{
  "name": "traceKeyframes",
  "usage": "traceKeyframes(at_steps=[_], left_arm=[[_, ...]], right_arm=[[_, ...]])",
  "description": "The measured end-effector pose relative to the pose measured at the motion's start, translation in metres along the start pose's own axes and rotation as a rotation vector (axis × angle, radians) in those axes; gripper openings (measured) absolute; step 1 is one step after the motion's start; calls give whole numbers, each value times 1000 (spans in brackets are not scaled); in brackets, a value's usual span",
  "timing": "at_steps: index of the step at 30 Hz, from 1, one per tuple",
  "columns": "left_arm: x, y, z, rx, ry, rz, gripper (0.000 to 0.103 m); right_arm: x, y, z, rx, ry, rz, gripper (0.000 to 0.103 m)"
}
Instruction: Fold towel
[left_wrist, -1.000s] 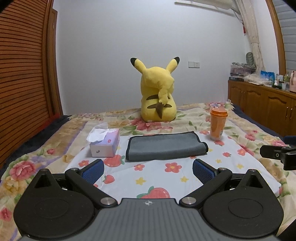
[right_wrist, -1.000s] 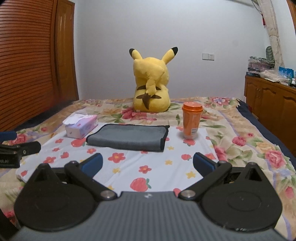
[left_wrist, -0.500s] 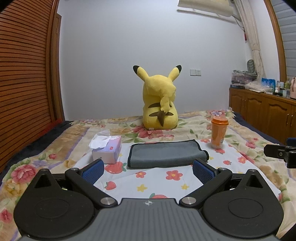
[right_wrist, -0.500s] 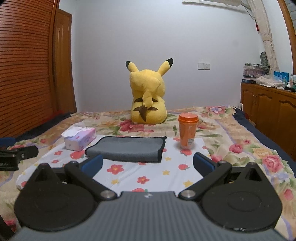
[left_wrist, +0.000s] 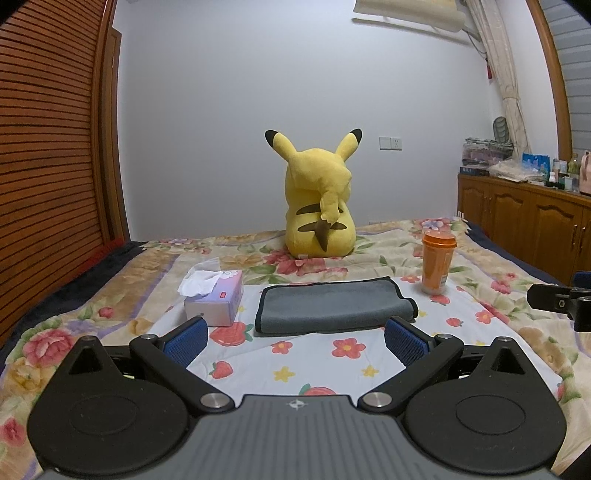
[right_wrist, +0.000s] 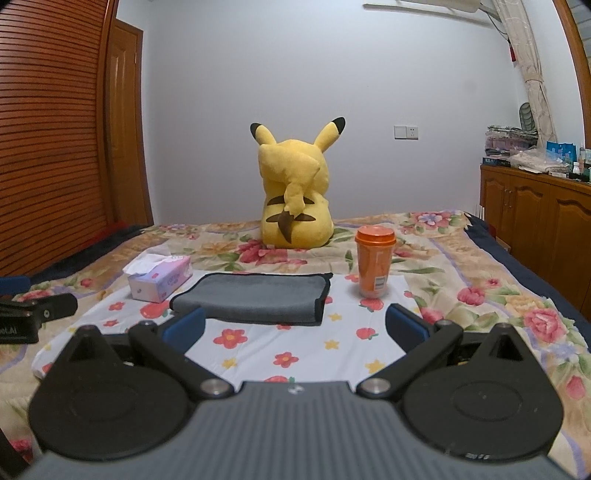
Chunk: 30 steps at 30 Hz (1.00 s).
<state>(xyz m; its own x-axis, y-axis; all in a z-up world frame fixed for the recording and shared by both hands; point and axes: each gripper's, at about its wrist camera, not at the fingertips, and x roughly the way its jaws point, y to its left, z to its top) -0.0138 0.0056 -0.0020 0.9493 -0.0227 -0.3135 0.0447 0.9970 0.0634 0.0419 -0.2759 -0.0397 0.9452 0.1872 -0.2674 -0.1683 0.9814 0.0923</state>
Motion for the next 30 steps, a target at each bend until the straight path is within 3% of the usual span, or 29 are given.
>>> traceKeyframes(at_steps=[30], left_arm=[[0,1,-1,6,3,-1,103]], right_arm=[[0,0,0,0,0,0,103]])
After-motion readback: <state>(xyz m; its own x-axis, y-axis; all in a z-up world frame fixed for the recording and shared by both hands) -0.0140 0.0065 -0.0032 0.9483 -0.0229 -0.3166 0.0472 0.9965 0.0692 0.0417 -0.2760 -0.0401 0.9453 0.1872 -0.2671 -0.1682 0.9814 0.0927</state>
